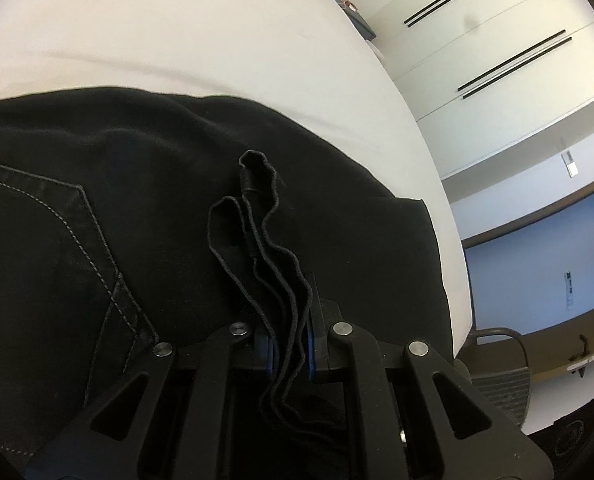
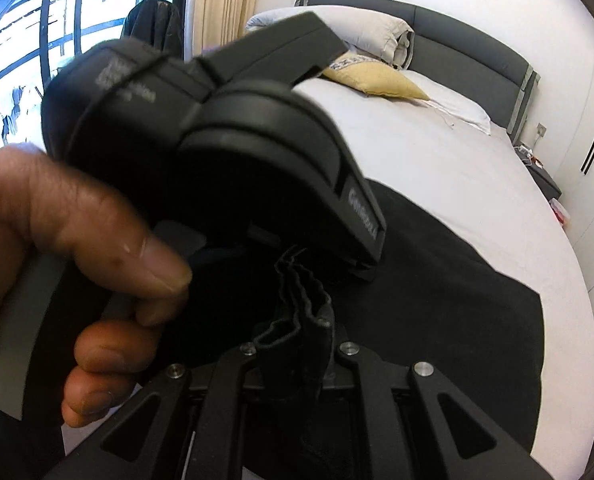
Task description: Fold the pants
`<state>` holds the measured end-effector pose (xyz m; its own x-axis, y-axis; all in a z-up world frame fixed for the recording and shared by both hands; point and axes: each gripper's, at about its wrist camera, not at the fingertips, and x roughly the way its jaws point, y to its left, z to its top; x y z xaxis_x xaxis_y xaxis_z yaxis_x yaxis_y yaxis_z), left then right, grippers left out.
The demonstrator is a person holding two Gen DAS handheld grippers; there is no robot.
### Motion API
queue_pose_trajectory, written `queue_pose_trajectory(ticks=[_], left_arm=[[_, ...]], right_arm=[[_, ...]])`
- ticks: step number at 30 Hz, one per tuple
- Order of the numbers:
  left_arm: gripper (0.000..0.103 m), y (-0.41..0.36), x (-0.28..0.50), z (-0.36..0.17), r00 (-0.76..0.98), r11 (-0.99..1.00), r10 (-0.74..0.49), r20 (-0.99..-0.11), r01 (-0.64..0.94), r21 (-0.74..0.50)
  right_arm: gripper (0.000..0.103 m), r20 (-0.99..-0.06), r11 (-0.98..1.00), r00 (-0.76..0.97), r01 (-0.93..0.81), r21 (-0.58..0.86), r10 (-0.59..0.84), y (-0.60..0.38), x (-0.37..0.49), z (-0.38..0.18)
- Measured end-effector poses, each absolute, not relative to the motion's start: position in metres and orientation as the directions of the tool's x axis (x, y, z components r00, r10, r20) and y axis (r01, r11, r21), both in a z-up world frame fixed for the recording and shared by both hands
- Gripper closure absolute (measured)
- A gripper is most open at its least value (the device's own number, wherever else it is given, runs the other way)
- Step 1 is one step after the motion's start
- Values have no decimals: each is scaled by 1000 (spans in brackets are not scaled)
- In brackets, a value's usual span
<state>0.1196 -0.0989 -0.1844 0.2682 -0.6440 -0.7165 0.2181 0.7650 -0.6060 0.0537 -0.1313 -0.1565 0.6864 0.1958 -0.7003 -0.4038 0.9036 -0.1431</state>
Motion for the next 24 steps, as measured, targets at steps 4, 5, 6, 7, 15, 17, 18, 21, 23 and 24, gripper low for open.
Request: queue_pose_trajectory(ticks=[4, 5, 6, 7, 15, 17, 18, 21, 23, 24], left_arm=[[94, -108, 117, -174, 296, 782, -624, -724, 219, -584], [94, -104, 116, -173, 296, 786, -619, -728, 220, -578], [94, -108, 119, -172, 292, 787, -616, -732, 215, -577], [94, -106, 120, -177, 284, 785, -619, -732, 207, -584], [94, -104, 121, -182, 288, 783, -621, -728, 212, -584], [93, -101, 122, -182, 277, 778, -628, -727, 208, -592], [93, -100, 123, -180, 276, 780, -626, -729, 207, -591], [88, -102, 123, -172, 298, 806, -592, -749, 217, -551], [86, -96, 123, -169, 319, 824, -566, -760, 214, -524], [84, -94, 122, -165, 331, 832, -555, -763, 212, -513]], right_arm=[[93, -687, 902, 696, -409, -141, 208, -129, 50, -149], [92, -688, 900, 694, -413, -141, 212, -128, 50, -150], [90, -691, 897, 691, -419, -142, 213, -128, 50, -153], [89, -696, 893, 685, -426, -143, 215, -128, 50, -156], [77, -717, 886, 653, -450, -110, 243, -141, 57, -171], [61, -743, 889, 607, -457, -35, 282, -149, 61, -162], [46, -753, 889, 584, -458, 3, 303, -154, 67, -154], [39, -745, 876, 514, -442, 195, 425, -196, 56, -138], [39, -709, 855, 499, -420, 305, 498, -230, 46, -128], [39, -670, 838, 508, -391, 381, 541, -257, 43, -120]])
